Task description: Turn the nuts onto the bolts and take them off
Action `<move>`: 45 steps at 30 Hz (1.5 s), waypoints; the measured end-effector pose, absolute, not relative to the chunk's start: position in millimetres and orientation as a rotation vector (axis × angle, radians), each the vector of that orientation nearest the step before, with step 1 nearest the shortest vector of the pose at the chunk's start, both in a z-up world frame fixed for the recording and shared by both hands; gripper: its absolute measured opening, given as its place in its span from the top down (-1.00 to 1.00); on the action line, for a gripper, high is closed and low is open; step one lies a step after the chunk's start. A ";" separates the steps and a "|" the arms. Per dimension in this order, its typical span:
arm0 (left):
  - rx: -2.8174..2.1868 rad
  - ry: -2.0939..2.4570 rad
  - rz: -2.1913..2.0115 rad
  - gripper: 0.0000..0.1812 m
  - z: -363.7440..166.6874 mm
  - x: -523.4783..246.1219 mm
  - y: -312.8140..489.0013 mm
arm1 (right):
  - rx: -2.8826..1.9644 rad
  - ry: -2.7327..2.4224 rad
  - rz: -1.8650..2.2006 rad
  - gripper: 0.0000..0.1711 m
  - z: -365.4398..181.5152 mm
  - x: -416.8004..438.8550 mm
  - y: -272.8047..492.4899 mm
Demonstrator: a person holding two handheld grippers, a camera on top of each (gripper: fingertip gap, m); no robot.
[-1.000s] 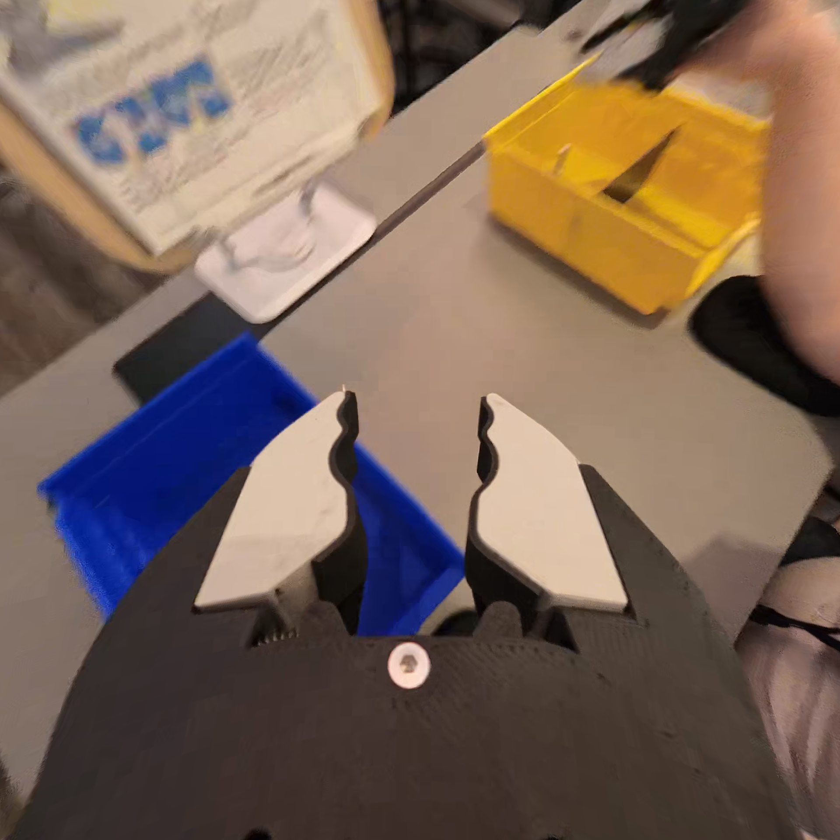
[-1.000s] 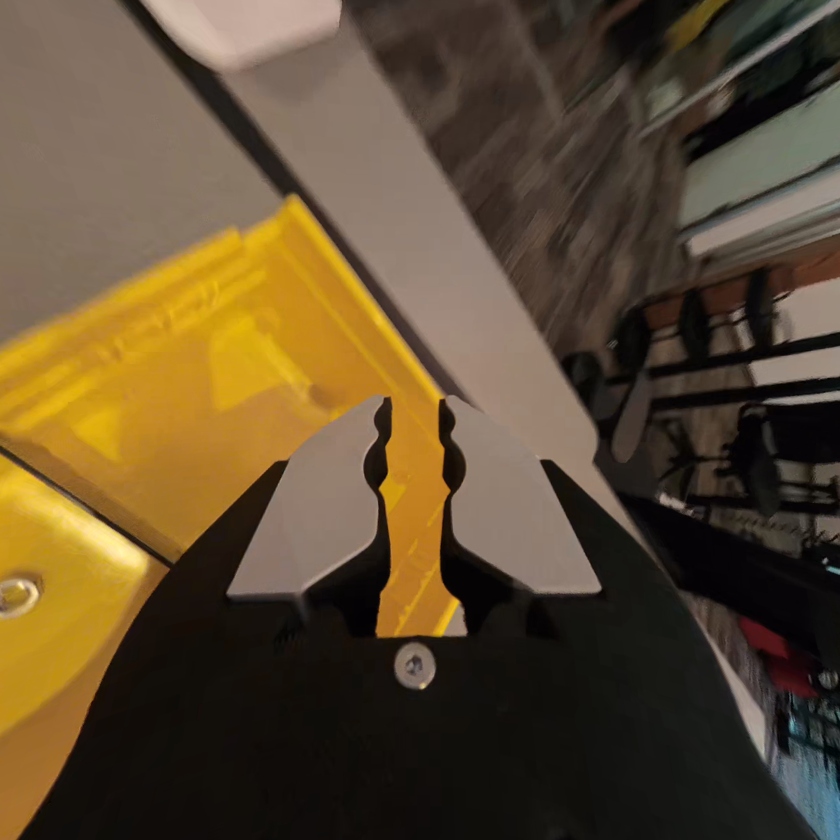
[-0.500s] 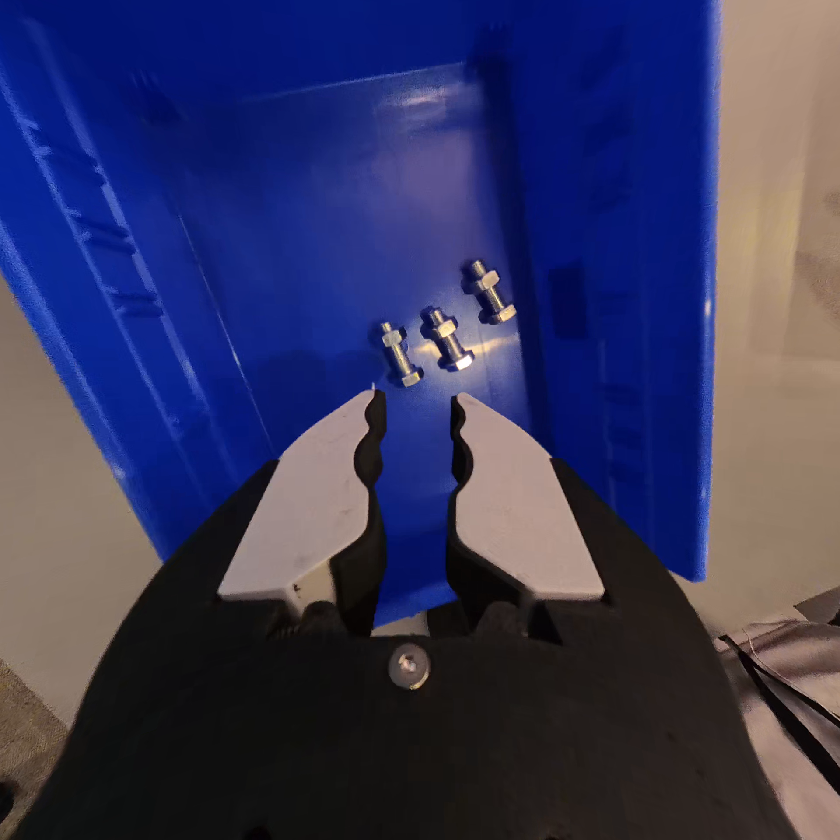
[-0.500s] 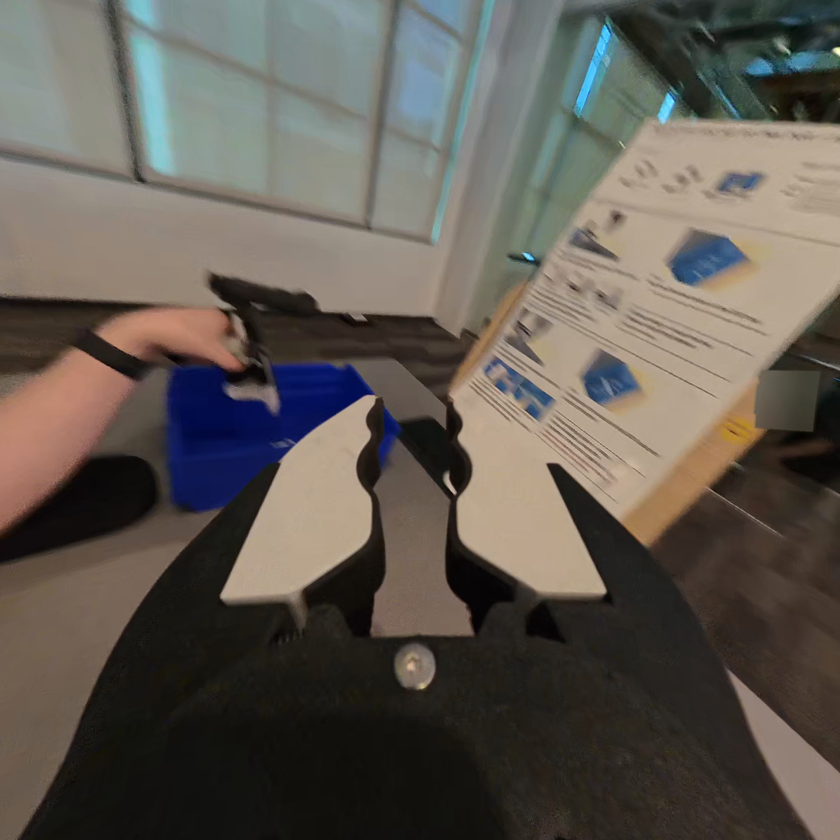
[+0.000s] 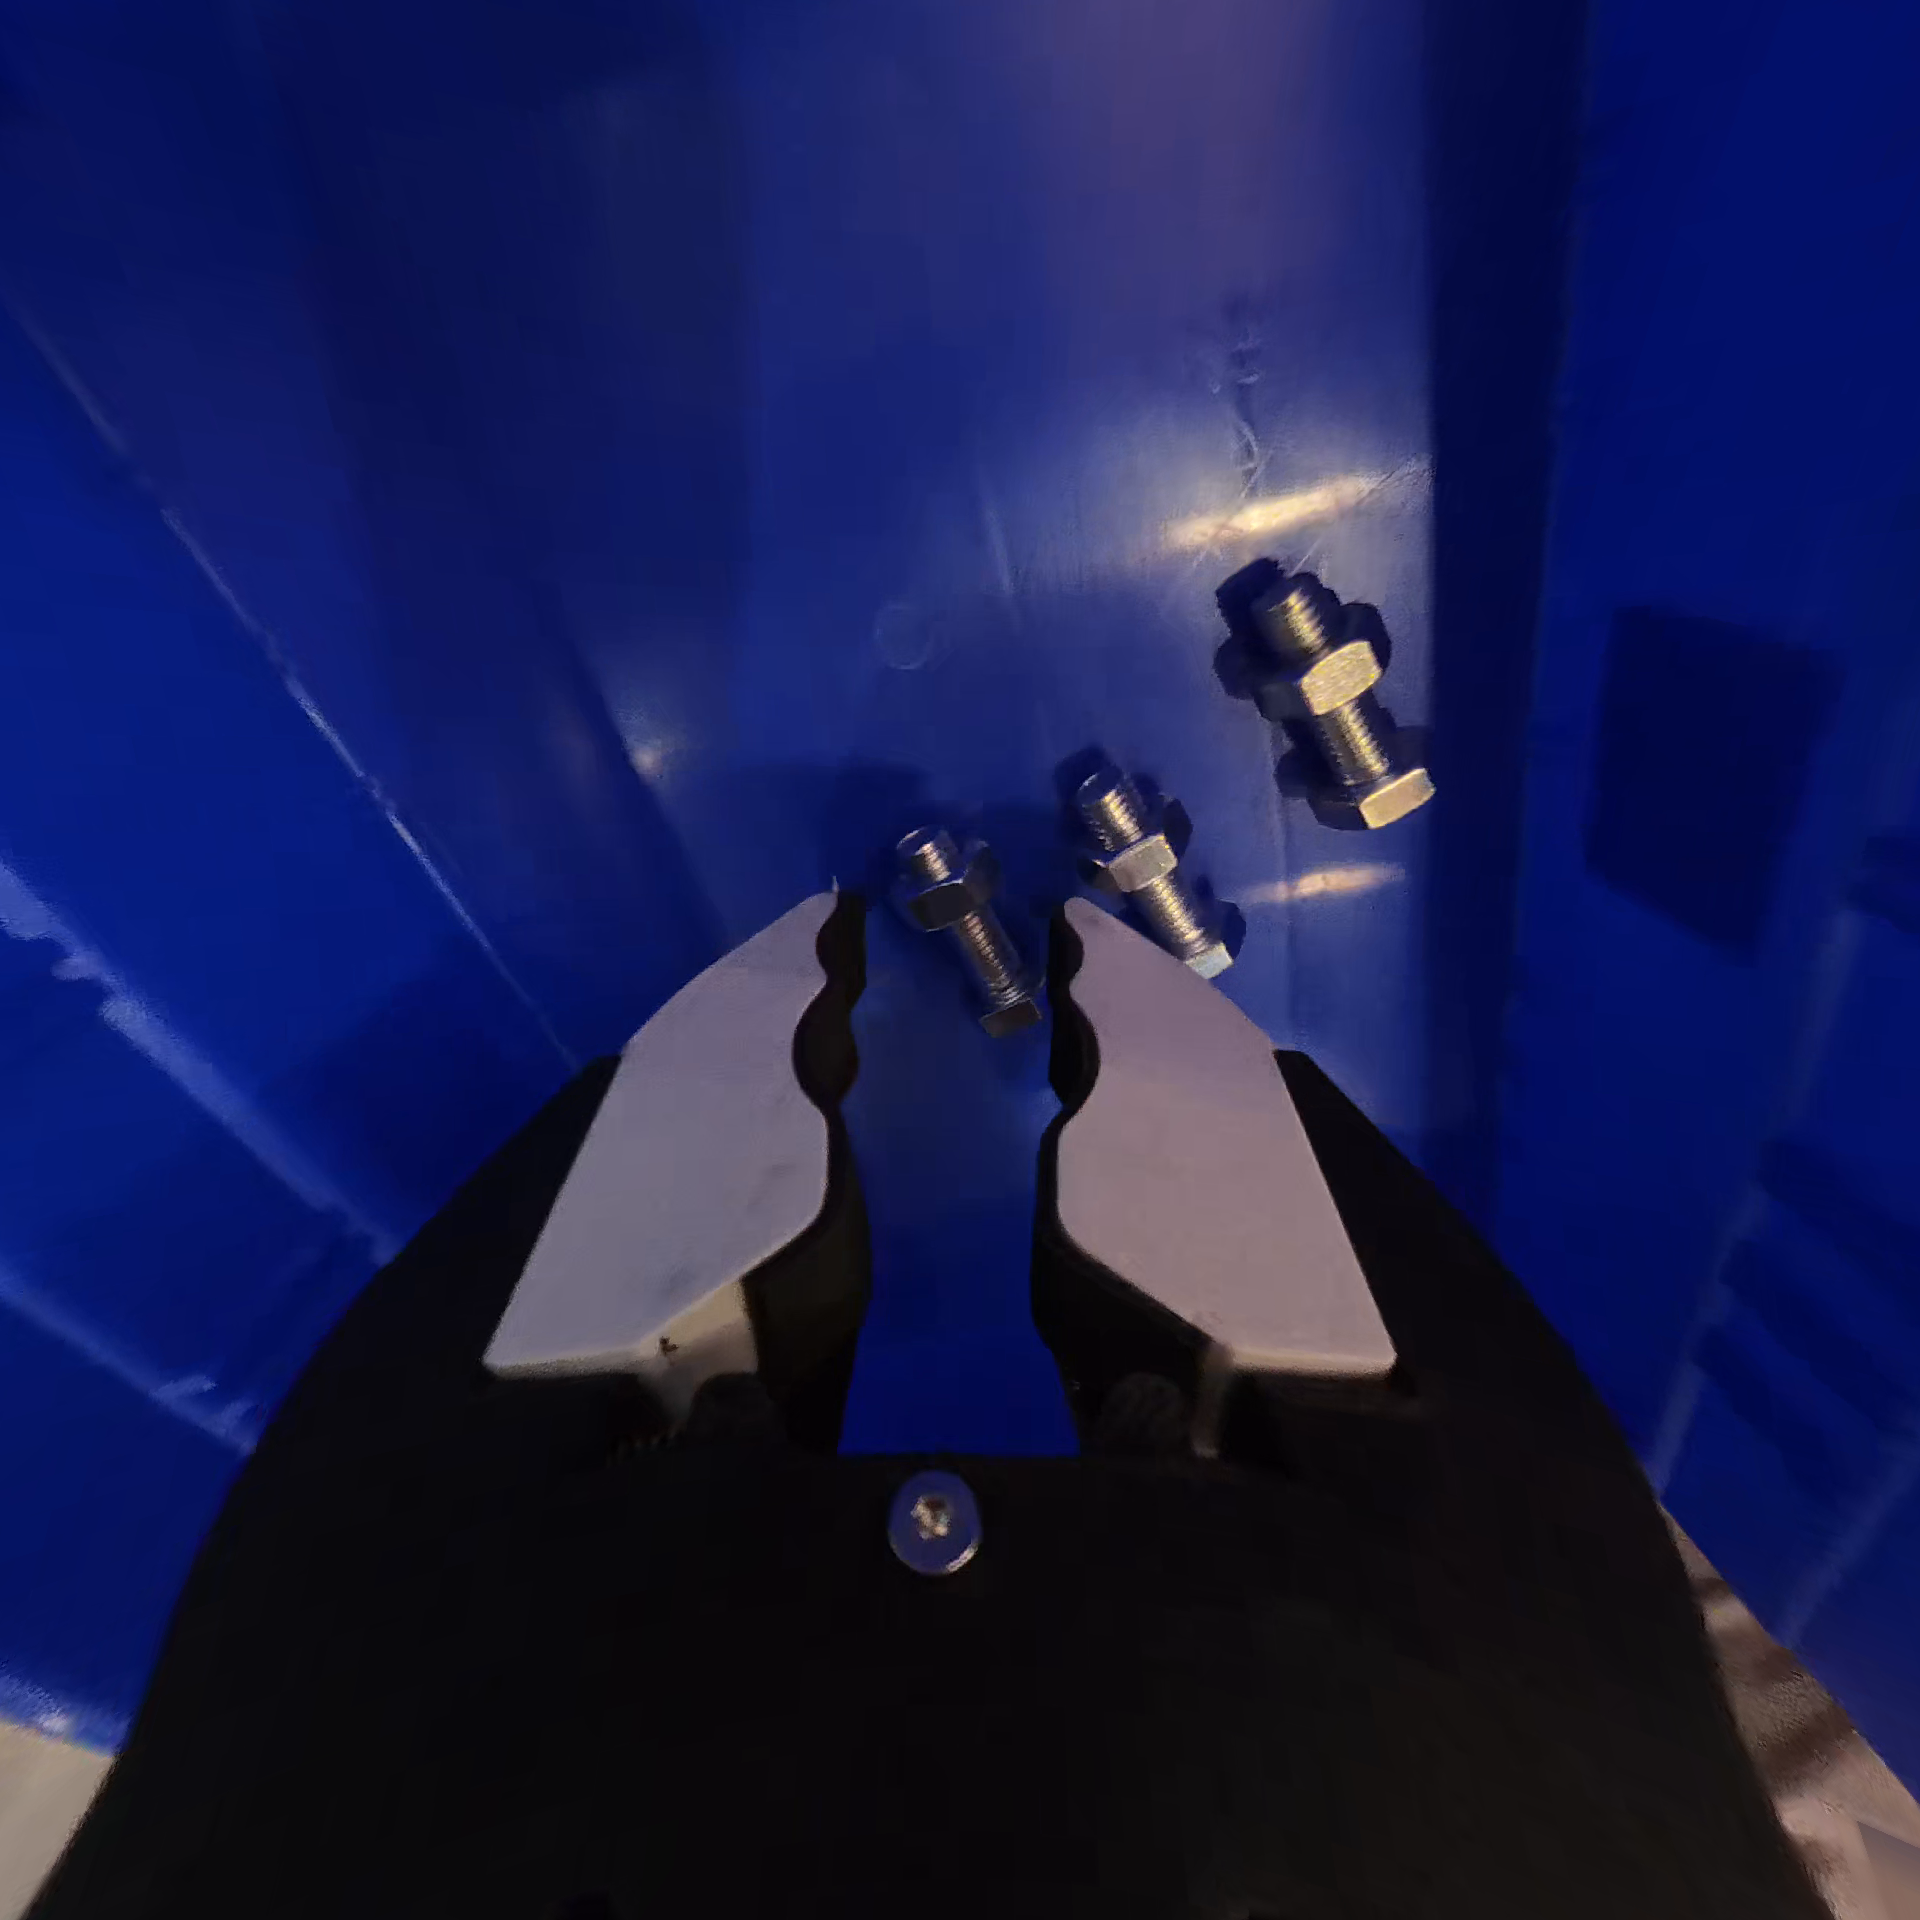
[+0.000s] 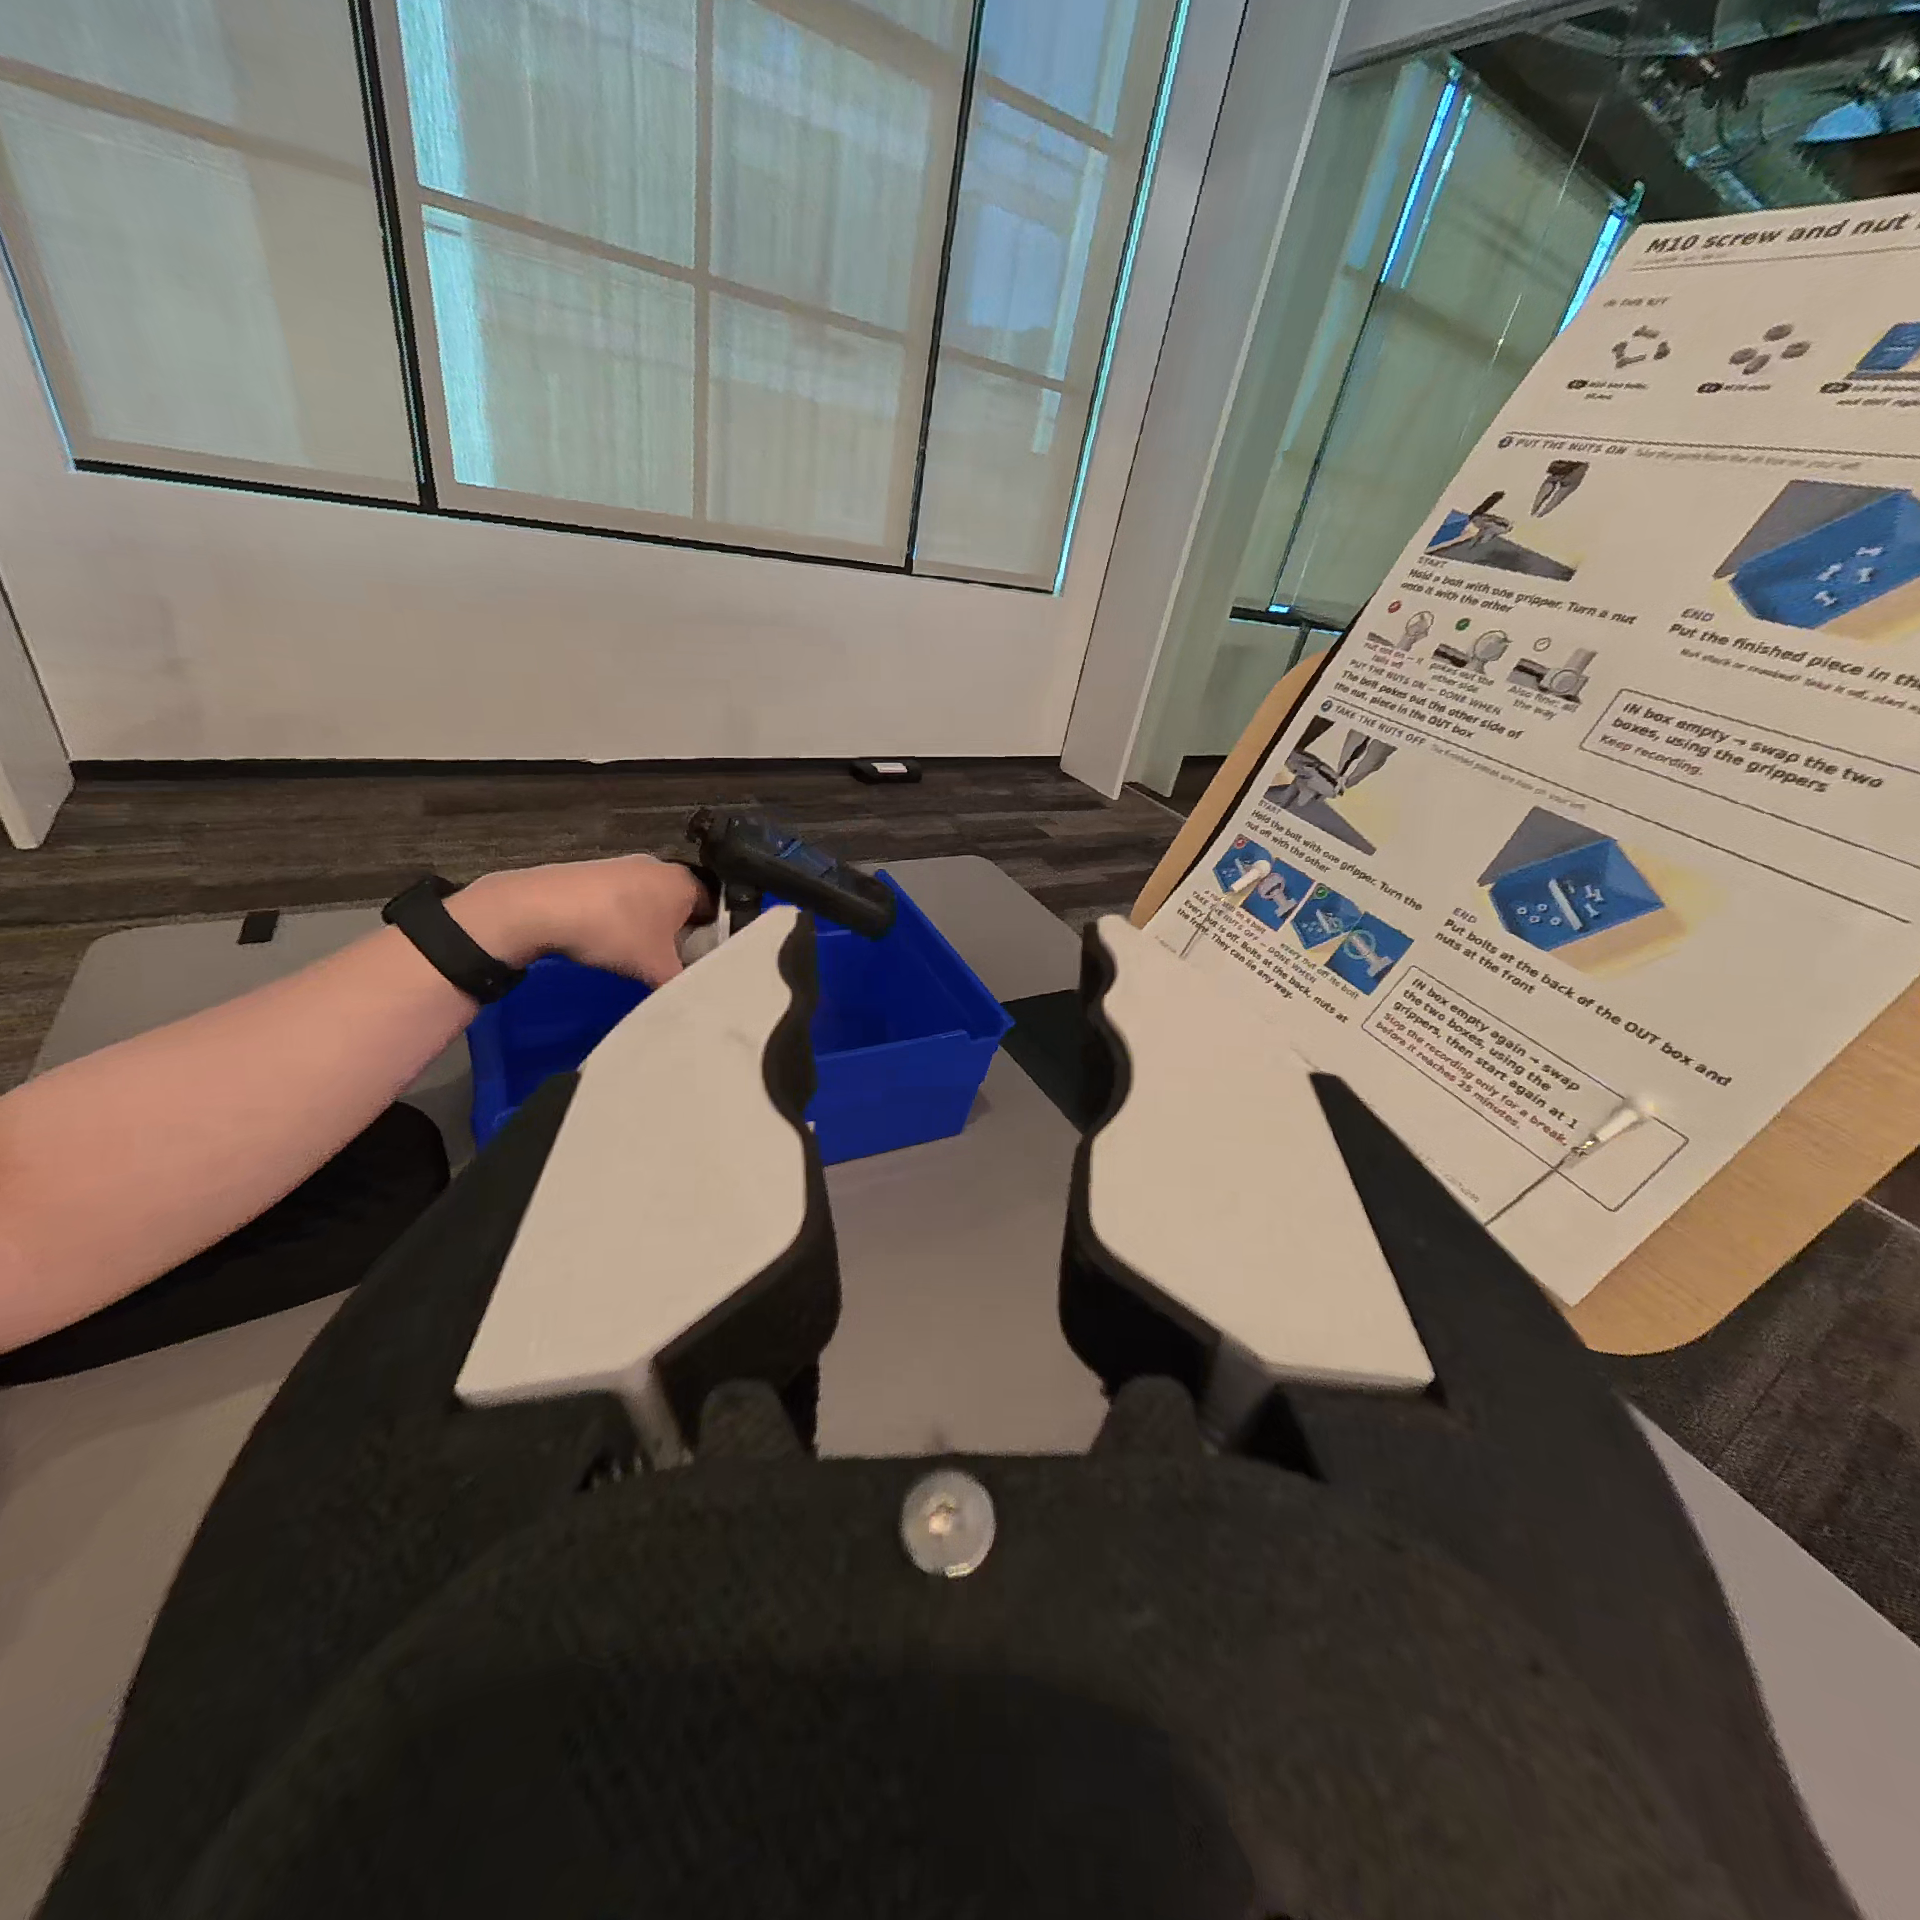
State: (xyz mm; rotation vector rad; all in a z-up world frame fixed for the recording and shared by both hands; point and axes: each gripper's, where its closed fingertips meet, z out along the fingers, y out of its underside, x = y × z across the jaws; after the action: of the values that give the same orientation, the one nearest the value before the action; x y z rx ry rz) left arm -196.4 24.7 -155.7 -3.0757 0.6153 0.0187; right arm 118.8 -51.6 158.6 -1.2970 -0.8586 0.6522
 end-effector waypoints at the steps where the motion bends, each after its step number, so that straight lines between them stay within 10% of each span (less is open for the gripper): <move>1: -3.073 0.599 0.018 0.64 -155.7 -196.1 26.3 | -1.300 -0.853 0.646 0.42 157.7 119.9 -49.2; 7: -3.087 0.534 -0.007 0.80 -155.9 -196.8 26.4 | -1.348 -0.822 0.855 0.49 152.6 123.8 -42.9; 12: -3.073 0.498 -0.051 0.82 -155.9 -197.3 27.1 | -1.246 -0.798 1.107 1.00 163.6 133.5 -48.6; 32: -3.041 0.630 -0.032 0.89 -141.9 -194.2 20.9 | -1.184 -0.430 1.128 0.92 191.7 246.1 -48.3; 45: -2.319 0.820 -0.403 0.89 18.9 -101.5 2.8 | -1.079 -0.429 0.946 0.60 191.6 256.5 -38.9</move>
State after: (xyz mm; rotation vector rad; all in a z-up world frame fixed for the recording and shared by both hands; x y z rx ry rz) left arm -101.5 2.8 18.9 -2.3194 0.8204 -0.4033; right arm 256.5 -38.9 191.6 -1.0788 -0.4294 0.9460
